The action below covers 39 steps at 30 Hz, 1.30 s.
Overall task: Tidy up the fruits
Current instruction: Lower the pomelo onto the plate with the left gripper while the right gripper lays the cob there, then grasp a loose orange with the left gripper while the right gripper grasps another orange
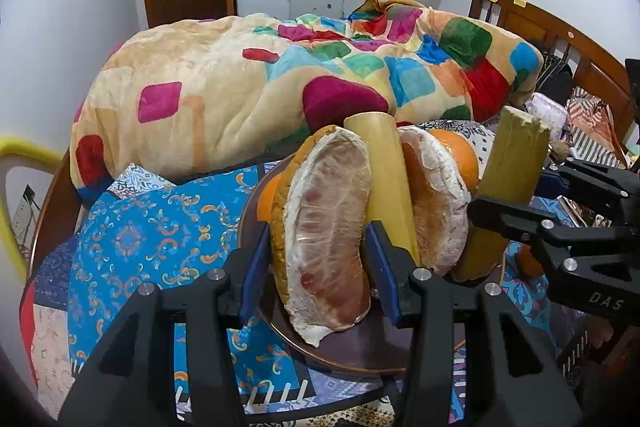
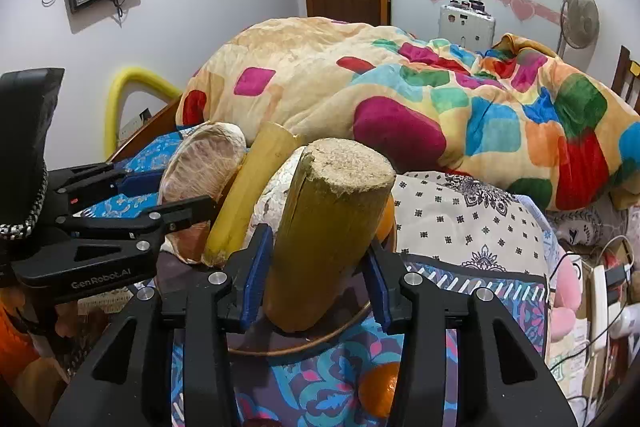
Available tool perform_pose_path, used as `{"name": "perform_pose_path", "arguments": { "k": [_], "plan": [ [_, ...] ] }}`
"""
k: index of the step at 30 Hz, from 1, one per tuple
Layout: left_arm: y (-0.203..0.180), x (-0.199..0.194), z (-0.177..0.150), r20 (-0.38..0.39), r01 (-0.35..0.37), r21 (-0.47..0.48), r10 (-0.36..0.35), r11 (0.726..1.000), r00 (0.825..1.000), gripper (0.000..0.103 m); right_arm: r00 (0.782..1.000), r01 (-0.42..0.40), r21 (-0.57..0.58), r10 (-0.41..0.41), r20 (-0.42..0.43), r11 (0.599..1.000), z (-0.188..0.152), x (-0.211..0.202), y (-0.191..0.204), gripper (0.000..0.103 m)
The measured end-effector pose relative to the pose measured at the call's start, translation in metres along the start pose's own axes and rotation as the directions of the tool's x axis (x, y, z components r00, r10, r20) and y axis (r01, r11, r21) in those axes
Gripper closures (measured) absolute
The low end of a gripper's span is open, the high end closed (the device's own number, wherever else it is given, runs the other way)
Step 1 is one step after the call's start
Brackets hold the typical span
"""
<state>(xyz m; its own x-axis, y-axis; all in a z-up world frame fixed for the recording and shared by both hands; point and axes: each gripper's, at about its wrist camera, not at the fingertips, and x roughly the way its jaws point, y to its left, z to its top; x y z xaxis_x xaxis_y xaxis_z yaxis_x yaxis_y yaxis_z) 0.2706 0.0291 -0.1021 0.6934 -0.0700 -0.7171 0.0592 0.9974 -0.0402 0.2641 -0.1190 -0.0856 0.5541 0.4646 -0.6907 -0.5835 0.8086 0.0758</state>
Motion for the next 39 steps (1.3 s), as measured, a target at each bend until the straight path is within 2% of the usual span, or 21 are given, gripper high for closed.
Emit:
{"name": "perform_pose_path", "arguments": {
  "k": [8, 18, 26, 33, 39],
  "plan": [
    [-0.002, -0.008, -0.002, 0.006, -0.009, 0.01, 0.009, 1.0, 1.0, 0.047, 0.999, 0.027, -0.003, -0.027, -0.019, 1.0, -0.001, 0.001, 0.001, 0.059],
    [-0.008, -0.02, -0.008, 0.021, -0.007, 0.035, 0.007, 0.999, 1.0, 0.047, 0.998, 0.043, -0.003, -0.043, -0.034, 0.999, -0.008, -0.002, -0.002, 0.056],
    [-0.011, -0.025, -0.015, 0.026, -0.012, 0.055, 0.01, 0.998, 1.0, 0.046, 0.997, 0.035, 0.024, -0.033, -0.068, 0.999, -0.015, 0.004, -0.009, 0.044],
    [-0.01, -0.024, -0.02, 0.019, -0.005, 0.052, 0.004, 0.999, 1.0, 0.045, 0.995, -0.007, 0.049, 0.012, -0.1, 0.999, -0.022, 0.008, -0.012, 0.043],
    [-0.01, -0.025, -0.023, 0.017, -0.009, 0.051, 0.009, 0.999, 1.0, 0.045, 0.992, 0.01, 0.0, -0.01, -0.128, 1.0, -0.032, 0.012, -0.006, 0.043]
  ]
}}
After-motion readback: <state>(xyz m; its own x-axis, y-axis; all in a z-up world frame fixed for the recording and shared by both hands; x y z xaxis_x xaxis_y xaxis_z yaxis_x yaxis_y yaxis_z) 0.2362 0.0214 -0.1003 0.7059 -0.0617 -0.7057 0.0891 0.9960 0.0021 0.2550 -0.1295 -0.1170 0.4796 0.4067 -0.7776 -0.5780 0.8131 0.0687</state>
